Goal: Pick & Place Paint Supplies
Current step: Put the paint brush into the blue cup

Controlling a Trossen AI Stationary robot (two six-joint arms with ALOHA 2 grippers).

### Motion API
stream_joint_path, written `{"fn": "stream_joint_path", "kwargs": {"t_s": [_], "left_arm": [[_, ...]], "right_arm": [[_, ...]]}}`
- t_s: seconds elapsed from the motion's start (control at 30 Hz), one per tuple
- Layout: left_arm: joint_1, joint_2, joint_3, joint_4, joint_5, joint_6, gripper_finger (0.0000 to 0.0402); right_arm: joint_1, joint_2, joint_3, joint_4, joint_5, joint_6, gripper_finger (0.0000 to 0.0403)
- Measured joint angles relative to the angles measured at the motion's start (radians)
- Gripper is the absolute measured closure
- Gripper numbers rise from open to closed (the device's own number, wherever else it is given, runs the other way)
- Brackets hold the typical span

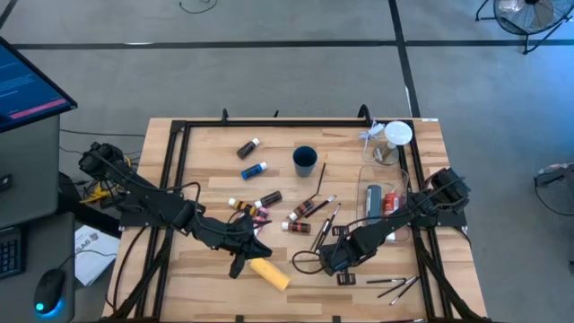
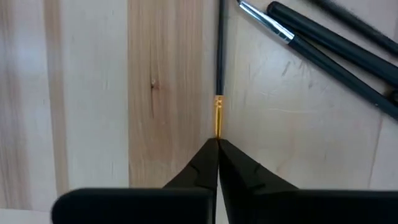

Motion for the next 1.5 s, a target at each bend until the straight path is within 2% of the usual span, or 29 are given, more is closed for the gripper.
{"fn": "stream_joint_path", "kwargs": {"t_s": [0.27,0.93,1.1,1.5], "left_arm": [[0.000,0.000,0.000,0.000,0.024,0.004,0.0402],[0.000,0.000,0.000,0.000,0.023,0.038,0.0402],[0.000,0.000,0.000,-0.001,0.023,0.056,0.0402],[0.005,0.000,0.000,-0.036,0.022,0.060,0.0402]], "right_arm": [[0.002,0.011,0.071,-0.102,-0.010,0.051,0.0402],[-0.030,0.010,0.481,-0.770,-0.016,0.050,0.0403],[-0.096,0.008,0.599,-0.976,-0.016,0.048,0.0403],[-0.375,-0.025,0.730,-0.973,-0.086,0.033,0.0403]]}}
